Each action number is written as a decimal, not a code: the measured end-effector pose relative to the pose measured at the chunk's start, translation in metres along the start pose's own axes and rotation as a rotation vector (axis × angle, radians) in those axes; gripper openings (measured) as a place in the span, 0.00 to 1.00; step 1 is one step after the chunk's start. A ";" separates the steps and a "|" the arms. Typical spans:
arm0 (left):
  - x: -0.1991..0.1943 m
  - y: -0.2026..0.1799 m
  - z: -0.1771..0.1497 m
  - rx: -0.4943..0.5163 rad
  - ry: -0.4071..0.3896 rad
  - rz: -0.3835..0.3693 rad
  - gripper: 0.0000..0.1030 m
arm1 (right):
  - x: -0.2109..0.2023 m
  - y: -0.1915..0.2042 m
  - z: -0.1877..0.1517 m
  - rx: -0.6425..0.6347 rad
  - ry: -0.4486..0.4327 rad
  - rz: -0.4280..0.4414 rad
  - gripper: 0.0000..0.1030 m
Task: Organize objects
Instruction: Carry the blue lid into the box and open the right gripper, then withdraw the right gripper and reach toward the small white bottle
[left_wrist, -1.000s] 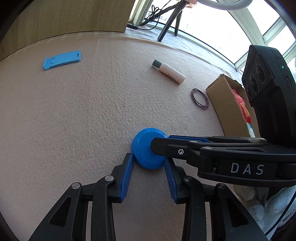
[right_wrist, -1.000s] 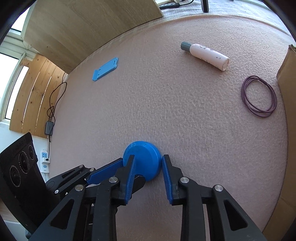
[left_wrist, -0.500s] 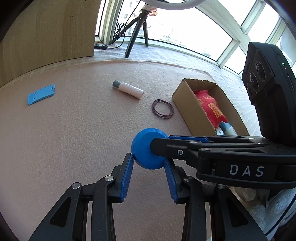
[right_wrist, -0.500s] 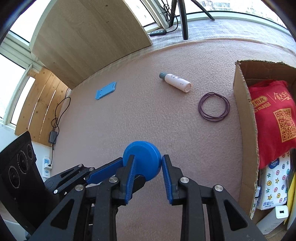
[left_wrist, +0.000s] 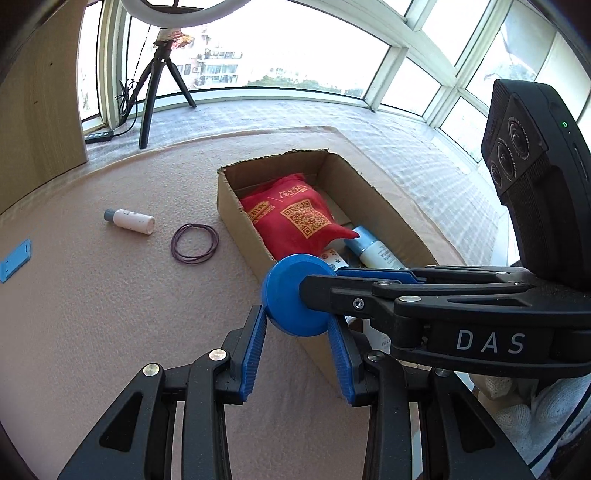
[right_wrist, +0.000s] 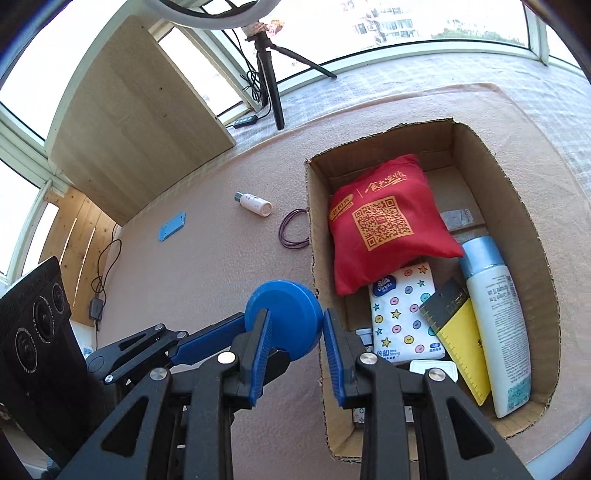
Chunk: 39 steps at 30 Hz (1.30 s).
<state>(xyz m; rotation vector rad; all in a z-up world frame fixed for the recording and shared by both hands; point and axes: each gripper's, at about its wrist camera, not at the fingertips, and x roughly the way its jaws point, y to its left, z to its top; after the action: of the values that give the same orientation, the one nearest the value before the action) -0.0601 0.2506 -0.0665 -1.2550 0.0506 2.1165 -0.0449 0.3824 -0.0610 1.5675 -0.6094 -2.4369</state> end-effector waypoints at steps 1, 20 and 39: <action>0.003 -0.006 0.001 0.010 0.004 -0.006 0.37 | -0.003 -0.005 -0.001 0.008 -0.004 -0.005 0.25; 0.035 -0.052 0.001 0.075 0.067 -0.052 0.37 | -0.023 -0.060 -0.013 0.084 -0.018 -0.054 0.25; -0.045 0.066 -0.033 -0.242 -0.104 0.182 0.41 | 0.023 0.040 0.038 -0.196 0.057 0.007 0.33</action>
<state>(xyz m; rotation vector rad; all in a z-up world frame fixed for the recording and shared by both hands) -0.0576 0.1640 -0.0676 -1.3173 -0.1455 2.3991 -0.0918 0.3477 -0.0488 1.5466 -0.3533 -2.3559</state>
